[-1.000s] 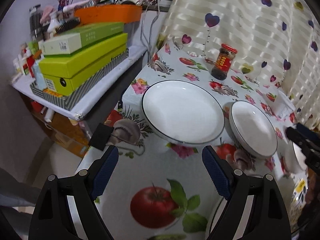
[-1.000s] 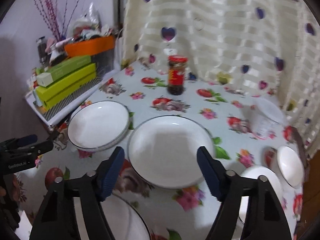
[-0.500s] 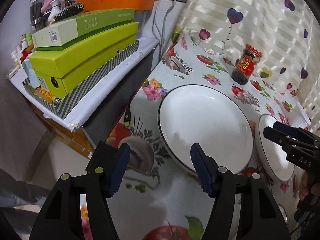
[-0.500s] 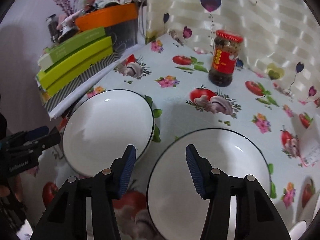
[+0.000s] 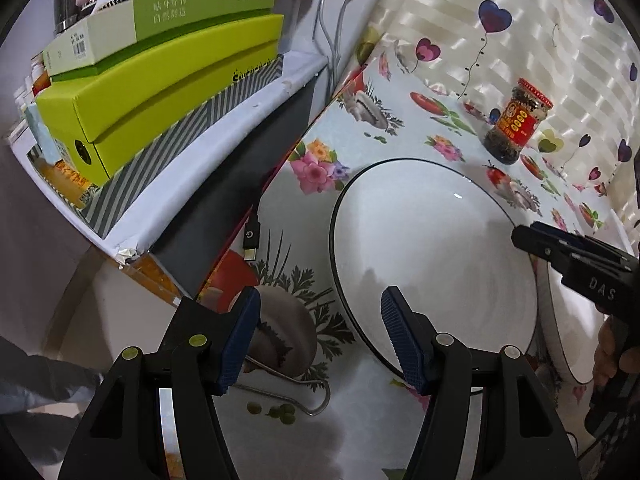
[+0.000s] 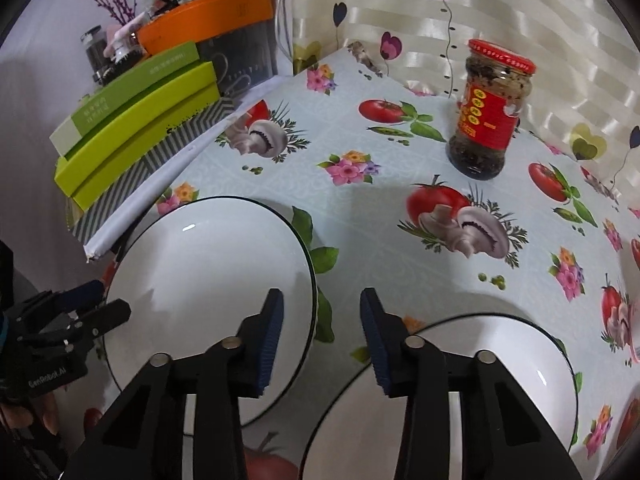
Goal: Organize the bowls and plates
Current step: 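Move both tools forward to the rim of the large white plate, then close the left tool on the plate rim while the right tool closes on it too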
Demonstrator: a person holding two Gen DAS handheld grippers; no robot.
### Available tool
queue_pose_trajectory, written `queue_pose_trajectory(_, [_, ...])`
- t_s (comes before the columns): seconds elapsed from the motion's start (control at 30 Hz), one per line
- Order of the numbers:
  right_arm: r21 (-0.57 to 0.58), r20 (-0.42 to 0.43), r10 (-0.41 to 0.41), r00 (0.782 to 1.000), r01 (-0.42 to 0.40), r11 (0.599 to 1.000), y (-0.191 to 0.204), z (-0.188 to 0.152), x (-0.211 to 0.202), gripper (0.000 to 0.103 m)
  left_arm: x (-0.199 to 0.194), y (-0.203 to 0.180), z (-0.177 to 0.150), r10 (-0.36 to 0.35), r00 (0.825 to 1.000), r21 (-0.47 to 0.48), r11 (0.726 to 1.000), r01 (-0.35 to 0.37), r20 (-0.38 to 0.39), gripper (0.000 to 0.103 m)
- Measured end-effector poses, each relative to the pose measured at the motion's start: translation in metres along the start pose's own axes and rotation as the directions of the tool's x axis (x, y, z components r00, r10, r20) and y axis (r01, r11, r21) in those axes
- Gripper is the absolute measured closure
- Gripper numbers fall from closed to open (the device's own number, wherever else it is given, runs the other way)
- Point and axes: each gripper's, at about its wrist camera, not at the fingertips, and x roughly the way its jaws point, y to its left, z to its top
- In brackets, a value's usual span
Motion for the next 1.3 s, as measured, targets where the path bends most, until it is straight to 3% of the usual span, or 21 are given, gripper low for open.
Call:
queue_pose_trajectory(0.23, [0.001, -0.034, -0.005, 0.999, 0.005, 1.0, 0.001, 0.001, 0.017, 0.077, 0.009, 0.002, 0.001, 0.02, 1.0, -0.004, 1.0, -0.02, -0.007, 0.041])
queue_pose_trajectory(0.37, [-0.005, -0.045, 0.004, 0.999, -0.004, 1.0, 0.006, -0.003, 0.021, 0.09, 0.008, -0.001, 0.001, -0.005, 1.0, 0.001, 1.0, 0.005, -0.01, 0.055])
queue_pose_trajectory(0.6, [-0.005, -0.044, -0.002, 0.999, 0.002, 1.0, 0.015, -0.008, 0.016, 0.09, 0.005, -0.01, -0.002, -0.013, 1.0, 0.038, 0.999, 0.013, 0.0, 0.08])
queue_pose_trajectory(1.3, [0.005, -0.077, 0.02, 0.997, -0.019, 1.0, 0.031, -0.055, -0.019, 0.09, -0.029, -0.009, -0.048, -0.001, 1.0, 0.036, 0.999, 0.002, -0.02, 0.081])
